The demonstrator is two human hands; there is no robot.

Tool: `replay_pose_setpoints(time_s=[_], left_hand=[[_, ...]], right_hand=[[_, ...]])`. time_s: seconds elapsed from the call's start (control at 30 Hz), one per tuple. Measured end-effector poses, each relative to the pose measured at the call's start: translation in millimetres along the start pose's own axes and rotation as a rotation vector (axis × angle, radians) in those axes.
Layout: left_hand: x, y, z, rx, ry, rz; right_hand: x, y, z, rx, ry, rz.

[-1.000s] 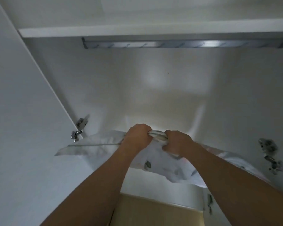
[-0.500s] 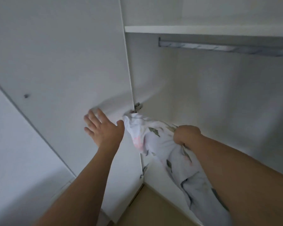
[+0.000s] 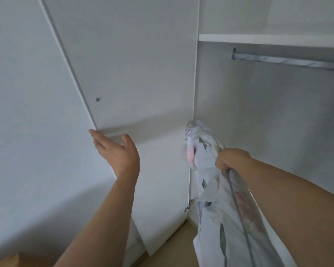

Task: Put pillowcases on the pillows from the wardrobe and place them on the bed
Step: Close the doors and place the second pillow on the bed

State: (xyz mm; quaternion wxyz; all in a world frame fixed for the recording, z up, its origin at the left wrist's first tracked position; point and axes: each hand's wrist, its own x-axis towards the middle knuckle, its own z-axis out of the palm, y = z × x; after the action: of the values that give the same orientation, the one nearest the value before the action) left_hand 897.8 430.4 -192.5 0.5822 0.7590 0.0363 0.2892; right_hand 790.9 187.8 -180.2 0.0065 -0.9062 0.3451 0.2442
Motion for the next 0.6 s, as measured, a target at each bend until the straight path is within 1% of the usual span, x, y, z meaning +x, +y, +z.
replay_pose_setpoints(time_s=[0.07, 0.1, 0.17, 0.23, 0.4, 0.5, 0.6], left_hand=[[1.6, 4.0, -0.6, -0.026, 0.045, -0.055], [-2.2, 6.3, -0.9, -0.012, 0.067, -0.048], [-20.6, 9.4, -3.3, 0.025, 0.094, 0.019], [-48.5, 10.6, -5.3, 0.038, 0.082, 0.085], [-124.0, 24.9, 0.3, -0.093, -0.059, 0.137], [-165.6, 41.5, -0.1, -0.181, -0.177, 0.146], [-195.4, 63.8, -0.8, -0.222, -0.301, 0.133]], right_hand=[[1.2, -0.9, 0.7, -0.008, 0.004, -0.009], [1.7, -2.0, 2.0, -0.013, 0.001, -0.016], [1.6, -6.9, 7.3, -0.017, -0.004, -0.027], [2.3, -11.6, 14.8, -0.026, -0.015, -0.042], [-1.6, 5.3, 28.0, -0.001, -0.046, -0.036], [-5.6, 32.5, 31.9, 0.093, -0.058, -0.014], [-15.7, 63.9, 34.9, 0.235, -0.081, 0.03]])
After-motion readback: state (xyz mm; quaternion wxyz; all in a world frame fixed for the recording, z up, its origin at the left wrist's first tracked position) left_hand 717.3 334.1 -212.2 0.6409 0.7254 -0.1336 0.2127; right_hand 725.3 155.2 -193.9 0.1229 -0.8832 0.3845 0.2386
